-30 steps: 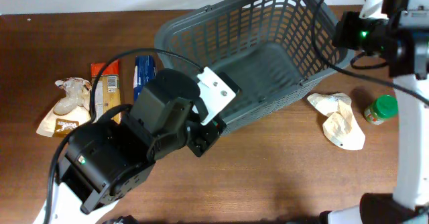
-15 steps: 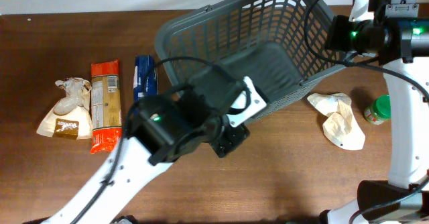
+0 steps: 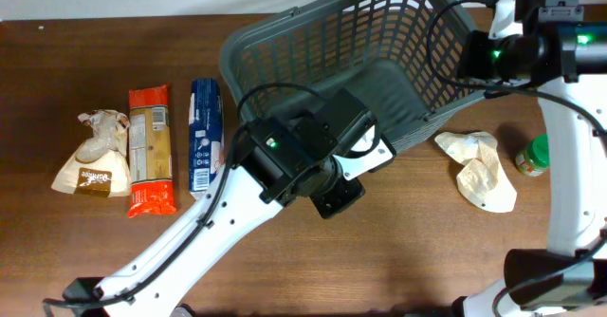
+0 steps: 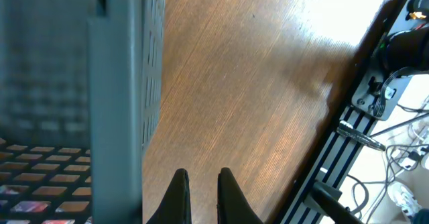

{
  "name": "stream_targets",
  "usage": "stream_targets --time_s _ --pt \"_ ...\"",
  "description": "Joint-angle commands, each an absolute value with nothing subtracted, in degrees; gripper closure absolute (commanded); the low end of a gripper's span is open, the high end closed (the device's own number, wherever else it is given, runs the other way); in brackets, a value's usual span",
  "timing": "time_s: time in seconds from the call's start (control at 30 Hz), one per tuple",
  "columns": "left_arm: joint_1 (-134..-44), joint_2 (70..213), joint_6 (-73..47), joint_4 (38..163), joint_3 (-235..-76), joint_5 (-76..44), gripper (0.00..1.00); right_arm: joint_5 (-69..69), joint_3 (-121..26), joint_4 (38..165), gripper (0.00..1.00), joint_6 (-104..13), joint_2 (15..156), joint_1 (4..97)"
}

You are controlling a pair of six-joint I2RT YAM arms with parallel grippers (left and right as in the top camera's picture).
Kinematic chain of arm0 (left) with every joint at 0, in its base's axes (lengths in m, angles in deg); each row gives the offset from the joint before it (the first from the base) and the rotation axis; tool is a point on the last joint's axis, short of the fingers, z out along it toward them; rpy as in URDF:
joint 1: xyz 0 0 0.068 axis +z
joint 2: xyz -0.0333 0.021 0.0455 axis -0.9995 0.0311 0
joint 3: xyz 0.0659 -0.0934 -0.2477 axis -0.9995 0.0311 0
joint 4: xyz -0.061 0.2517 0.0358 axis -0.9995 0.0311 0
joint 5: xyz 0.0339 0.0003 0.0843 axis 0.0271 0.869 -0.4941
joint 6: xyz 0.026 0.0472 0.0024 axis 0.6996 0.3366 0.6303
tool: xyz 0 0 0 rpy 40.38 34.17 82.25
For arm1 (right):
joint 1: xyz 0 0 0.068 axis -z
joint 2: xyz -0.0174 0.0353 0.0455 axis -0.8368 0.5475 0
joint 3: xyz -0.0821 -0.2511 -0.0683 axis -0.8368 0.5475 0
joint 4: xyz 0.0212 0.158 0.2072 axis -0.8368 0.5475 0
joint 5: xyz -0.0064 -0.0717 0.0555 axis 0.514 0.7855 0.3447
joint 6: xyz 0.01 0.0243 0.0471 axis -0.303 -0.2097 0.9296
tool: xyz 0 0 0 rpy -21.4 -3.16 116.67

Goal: Pack container
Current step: 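Grip the basket rims with both grippers and drag it toward the table center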

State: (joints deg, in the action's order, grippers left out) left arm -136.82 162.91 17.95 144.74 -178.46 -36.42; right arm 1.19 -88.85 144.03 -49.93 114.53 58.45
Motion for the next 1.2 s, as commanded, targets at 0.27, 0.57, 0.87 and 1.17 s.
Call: stream_targets --time_s 0.27,0.57,0.87,1.17 --pt "-136.90 165.66 20.00 145.16 -178.90 -46.91 0.98 1.10 -88.80 147.09 0.96 -49.73 116.04 58.80" --pt "-135.98 165.66 19.98 145.13 -178.90 -47.94 0.98 1.08 -88.80 152.24 0.96 -49.75 116.04 58.74" --pt "-129.93 165.66 19.13 145.07 -178.88 -47.91 0.98 0.38 -88.80 154.63 0.96 -51.92 116.04 58.65" --pt "-124.92 165.66 19.10 144.17 -178.86 -51.00 0.98 -2.24 -88.80 157.31 0.96 -54.74 116.04 58.65"
